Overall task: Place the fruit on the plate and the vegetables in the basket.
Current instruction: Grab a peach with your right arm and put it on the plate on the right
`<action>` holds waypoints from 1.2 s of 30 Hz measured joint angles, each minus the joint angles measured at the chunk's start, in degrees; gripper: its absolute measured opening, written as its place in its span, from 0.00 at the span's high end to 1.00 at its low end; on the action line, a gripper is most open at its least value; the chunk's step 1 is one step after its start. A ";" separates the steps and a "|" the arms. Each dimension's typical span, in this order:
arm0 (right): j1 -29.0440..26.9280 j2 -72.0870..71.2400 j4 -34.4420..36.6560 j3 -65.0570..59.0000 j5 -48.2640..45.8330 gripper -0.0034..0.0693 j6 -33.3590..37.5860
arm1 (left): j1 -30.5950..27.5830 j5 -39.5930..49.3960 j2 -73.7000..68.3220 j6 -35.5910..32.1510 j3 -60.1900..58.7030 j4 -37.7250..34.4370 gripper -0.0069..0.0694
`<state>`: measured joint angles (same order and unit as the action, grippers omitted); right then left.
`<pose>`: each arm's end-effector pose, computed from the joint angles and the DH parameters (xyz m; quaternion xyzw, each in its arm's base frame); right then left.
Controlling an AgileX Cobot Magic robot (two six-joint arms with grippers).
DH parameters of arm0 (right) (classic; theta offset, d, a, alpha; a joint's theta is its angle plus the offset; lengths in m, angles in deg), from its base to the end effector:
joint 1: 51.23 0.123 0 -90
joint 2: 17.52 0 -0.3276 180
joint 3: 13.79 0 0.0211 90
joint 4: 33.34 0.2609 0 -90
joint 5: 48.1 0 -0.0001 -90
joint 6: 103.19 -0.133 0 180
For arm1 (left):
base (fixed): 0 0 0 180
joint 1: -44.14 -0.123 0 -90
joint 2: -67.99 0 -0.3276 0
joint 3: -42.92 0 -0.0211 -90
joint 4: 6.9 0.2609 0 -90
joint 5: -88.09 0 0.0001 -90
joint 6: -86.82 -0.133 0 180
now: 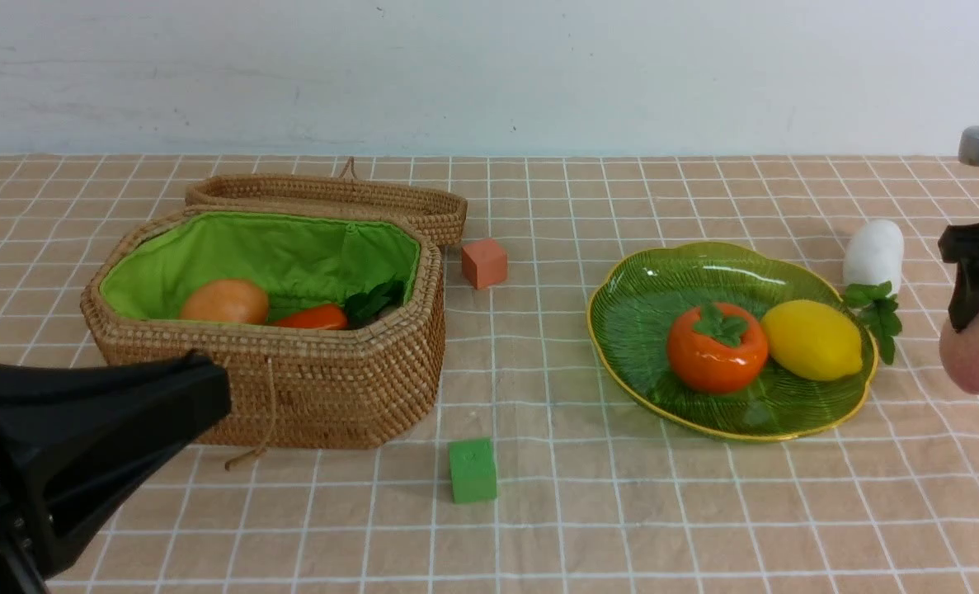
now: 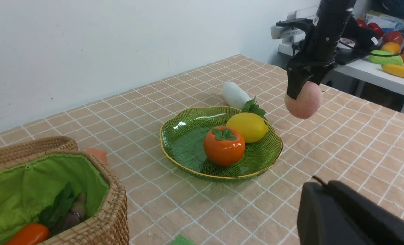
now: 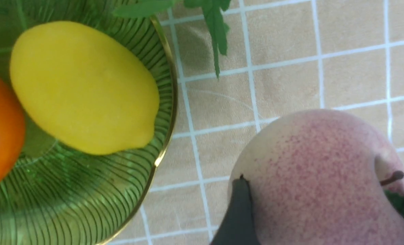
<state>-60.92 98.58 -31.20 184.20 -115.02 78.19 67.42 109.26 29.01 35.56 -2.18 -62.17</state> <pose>0.4342 -0.0695 0.2728 0.0768 0.9883 0.0053 0.1314 0.1027 -0.0872 0.3625 0.2337 0.7068 -0.2539 0.6175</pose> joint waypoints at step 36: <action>14.55 9.12 22.09 -0.11 33.65 0.03 15.60 | 0.00 -0.44 0.00 -1.30 0.00 -1.26 0.90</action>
<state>-46.36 107.70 -9.11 184.09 -81.37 93.79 67.42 108.83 29.01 34.26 -2.18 -63.43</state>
